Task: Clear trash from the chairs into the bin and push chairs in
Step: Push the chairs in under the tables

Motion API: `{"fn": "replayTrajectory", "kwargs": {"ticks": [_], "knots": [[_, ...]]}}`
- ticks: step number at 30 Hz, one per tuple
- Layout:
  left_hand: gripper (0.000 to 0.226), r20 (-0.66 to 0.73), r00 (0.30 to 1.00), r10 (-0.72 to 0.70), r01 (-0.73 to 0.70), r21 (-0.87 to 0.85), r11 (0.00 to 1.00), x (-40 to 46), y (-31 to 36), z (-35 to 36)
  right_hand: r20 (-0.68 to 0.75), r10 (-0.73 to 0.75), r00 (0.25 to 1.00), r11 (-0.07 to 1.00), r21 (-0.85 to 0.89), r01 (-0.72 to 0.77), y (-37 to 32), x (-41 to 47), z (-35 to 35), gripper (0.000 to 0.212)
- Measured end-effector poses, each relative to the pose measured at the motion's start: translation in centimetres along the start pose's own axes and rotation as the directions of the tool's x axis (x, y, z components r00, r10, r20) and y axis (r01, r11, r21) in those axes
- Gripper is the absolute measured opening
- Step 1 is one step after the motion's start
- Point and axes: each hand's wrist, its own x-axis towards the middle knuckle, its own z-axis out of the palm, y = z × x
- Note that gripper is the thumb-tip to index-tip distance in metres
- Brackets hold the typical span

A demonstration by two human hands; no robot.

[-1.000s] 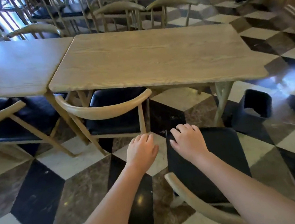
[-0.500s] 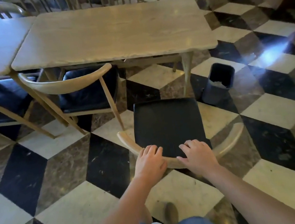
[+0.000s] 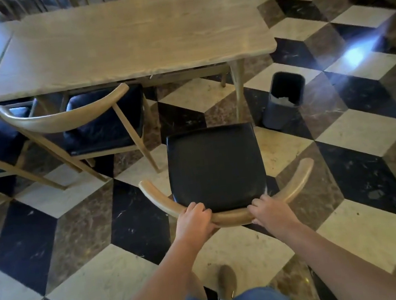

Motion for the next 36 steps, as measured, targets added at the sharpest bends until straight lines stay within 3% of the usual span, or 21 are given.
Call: {"fn": "replayTrajectory", "kwargs": {"ticks": [14,36], "knots": [[0.038,-0.049,0.998,-0.041,0.040,-0.025,0.999,9.9,-6.0,-3.7,-0.091,-0.032,0.995,0.999,0.022,0.034,2.8,10.8,-5.2,0.028],[0.037,-0.156,0.988,-0.020,0.017,-0.019,1.000,28.8,-13.2,-14.0,-0.099,0.020,0.995,0.996,0.084,-0.012,11.0,30.4,-15.7,0.028]]}}
